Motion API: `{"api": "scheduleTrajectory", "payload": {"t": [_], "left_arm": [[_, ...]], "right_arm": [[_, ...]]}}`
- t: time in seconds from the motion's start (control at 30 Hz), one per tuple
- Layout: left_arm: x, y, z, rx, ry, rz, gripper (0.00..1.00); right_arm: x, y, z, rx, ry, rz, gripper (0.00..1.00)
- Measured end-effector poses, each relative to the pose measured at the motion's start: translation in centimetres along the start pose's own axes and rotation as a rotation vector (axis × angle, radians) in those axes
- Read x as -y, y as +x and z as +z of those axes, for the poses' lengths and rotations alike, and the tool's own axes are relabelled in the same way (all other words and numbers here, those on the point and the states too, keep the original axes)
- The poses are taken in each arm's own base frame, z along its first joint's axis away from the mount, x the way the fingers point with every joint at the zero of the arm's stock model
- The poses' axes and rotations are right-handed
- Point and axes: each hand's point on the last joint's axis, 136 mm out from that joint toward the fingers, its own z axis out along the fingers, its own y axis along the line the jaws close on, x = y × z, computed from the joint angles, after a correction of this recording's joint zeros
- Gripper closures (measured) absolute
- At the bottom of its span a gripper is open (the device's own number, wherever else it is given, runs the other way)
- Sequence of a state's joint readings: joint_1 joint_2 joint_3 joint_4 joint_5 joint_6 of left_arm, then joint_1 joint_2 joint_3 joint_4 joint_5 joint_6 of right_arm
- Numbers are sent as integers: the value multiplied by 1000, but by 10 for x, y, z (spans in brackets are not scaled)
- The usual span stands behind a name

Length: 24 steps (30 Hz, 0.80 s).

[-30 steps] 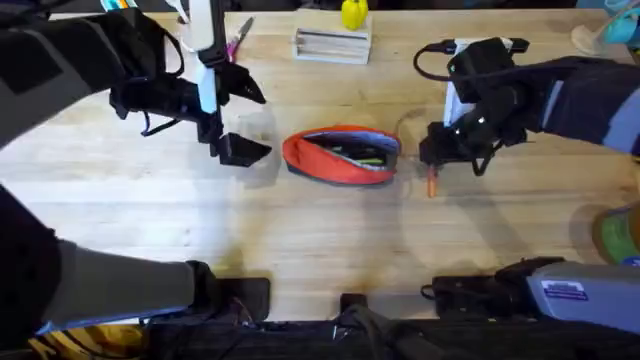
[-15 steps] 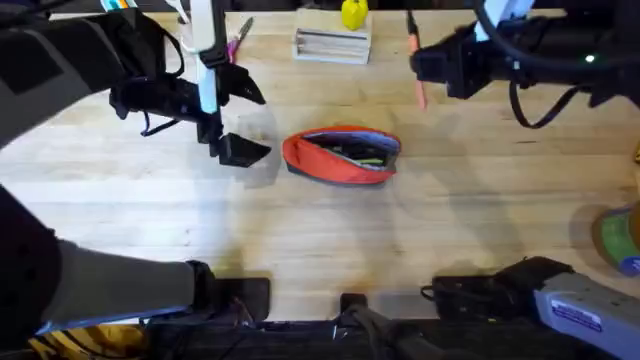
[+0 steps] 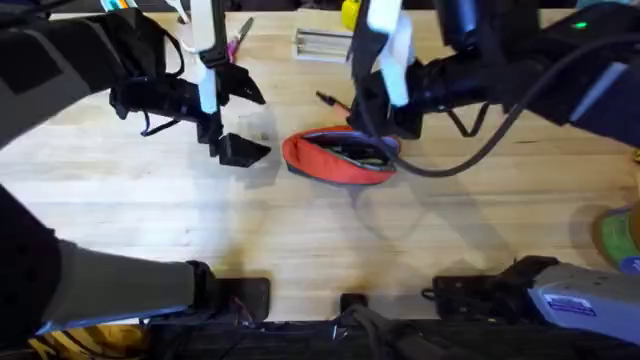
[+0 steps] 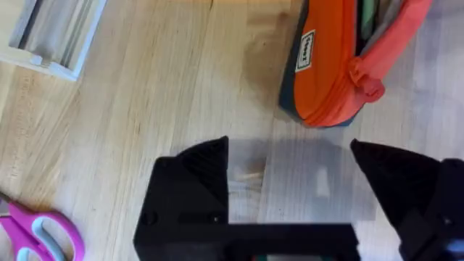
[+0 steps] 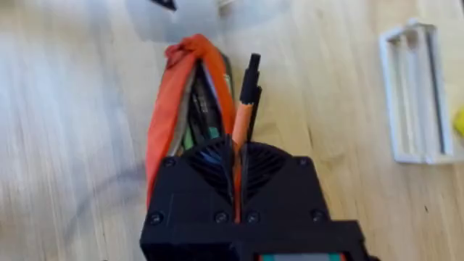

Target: Unzip the bag, pick up the pens from the table one at a time and place them inside, then zip the bag closed.

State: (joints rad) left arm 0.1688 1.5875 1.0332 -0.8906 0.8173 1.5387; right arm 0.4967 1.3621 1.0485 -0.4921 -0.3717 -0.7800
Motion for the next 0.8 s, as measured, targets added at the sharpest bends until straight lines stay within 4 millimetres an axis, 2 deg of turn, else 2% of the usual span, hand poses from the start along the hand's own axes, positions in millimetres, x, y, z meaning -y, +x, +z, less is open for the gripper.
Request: {"api": "scheduleTrajectory", "payload": {"t": [0.17, 0.2, 0.5, 0.7, 0.73, 0.8], "left_arm": [[0, 0, 0, 0, 0, -1, 8], [1, 0, 0, 0, 3, -3, 7], [2, 0, 0, -2, 5, -6, 7], [1, 0, 0, -2, 5, -6, 8], [1, 0, 0, -2, 5, -6, 8], [2, 0, 0, -2, 5, -6, 7]], "right_arm": [[-12, 12, 23, -42, -79, -75, 970], [-18, 24, 33, -78, -121, -73, 970], [-42, 56, 43, -185, -246, -33, 970], [-43, 62, 51, -199, -263, -35, 969], [-43, 61, 51, -197, -260, -34, 940], [-40, 59, 53, -187, -250, -44, 661]]}}
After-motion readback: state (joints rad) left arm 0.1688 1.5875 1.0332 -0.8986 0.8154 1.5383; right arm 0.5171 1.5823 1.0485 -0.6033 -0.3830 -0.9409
